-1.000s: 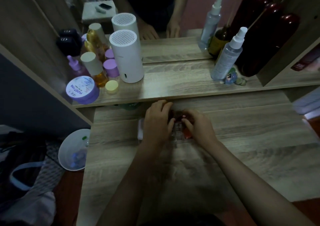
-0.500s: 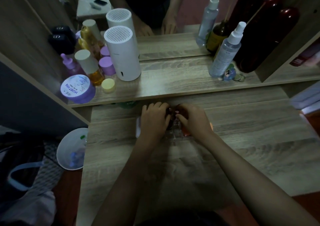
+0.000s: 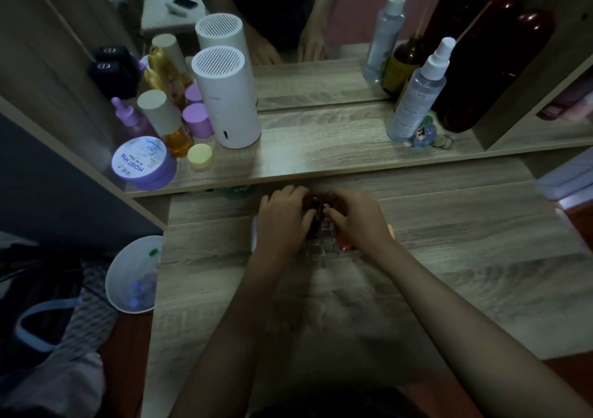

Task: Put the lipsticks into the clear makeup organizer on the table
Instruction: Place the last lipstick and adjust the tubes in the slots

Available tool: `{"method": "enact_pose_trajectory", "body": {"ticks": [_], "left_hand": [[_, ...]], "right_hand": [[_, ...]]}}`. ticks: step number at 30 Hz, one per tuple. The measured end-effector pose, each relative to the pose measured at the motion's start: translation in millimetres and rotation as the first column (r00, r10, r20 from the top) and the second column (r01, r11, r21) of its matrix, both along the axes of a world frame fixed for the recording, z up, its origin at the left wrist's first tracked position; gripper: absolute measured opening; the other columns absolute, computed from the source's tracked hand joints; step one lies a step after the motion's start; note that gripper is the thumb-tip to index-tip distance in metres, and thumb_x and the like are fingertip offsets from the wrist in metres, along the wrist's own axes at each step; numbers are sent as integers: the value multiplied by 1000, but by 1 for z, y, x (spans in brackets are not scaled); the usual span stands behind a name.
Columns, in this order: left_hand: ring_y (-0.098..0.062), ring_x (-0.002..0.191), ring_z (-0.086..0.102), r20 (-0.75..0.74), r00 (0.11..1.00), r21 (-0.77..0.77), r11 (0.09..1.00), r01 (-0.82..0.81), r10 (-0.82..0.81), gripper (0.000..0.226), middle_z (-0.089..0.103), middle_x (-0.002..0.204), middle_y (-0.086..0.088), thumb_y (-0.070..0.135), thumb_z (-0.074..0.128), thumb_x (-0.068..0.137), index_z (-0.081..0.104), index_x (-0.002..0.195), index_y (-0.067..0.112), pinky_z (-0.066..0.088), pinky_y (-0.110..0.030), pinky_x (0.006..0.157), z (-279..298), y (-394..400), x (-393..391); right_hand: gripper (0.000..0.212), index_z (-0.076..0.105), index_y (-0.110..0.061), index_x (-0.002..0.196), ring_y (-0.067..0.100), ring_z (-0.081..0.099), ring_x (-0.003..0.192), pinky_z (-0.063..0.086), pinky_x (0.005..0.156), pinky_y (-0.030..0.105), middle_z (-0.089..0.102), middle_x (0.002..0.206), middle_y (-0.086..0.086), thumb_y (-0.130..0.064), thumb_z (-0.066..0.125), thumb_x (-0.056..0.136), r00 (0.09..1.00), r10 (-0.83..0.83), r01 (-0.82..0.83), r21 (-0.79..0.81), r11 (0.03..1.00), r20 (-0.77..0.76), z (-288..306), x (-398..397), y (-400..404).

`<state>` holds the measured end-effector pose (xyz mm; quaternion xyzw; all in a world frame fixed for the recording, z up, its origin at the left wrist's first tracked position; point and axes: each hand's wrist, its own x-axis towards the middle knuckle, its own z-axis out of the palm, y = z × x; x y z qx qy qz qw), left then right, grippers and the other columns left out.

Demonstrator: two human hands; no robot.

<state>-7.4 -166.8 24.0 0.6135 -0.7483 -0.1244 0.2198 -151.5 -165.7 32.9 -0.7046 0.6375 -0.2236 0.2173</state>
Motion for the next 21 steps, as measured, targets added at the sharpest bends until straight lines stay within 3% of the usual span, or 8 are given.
{"method": "enact_pose_trajectory", "body": {"ticks": [8, 21], "left_hand": [[-26, 102, 61, -150, 989, 90, 996, -4, 18, 45, 64, 113, -10, 18, 70, 77, 56, 120, 12, 48, -32, 79, 2, 2, 14], [-22, 86, 63, -174, 983, 77, 996, -38, 51, 23, 69, 98, -10, 14, 64, 82, 63, 105, 13, 38, -24, 66, -1, 0, 19]], "right_hand": [[17, 65, -11, 98, 33, 63, 89, 48, 73, 37, 71, 95, 16, -14, 65, 81, 999, -10, 9, -46, 999, -33, -2, 0, -4], [19, 65, -11, 99, 31, 64, 88, 52, 75, 39, 72, 94, 14, -17, 66, 81, 1000, 10, -10, -84, 996, 0, 0, -5, -2]]}}
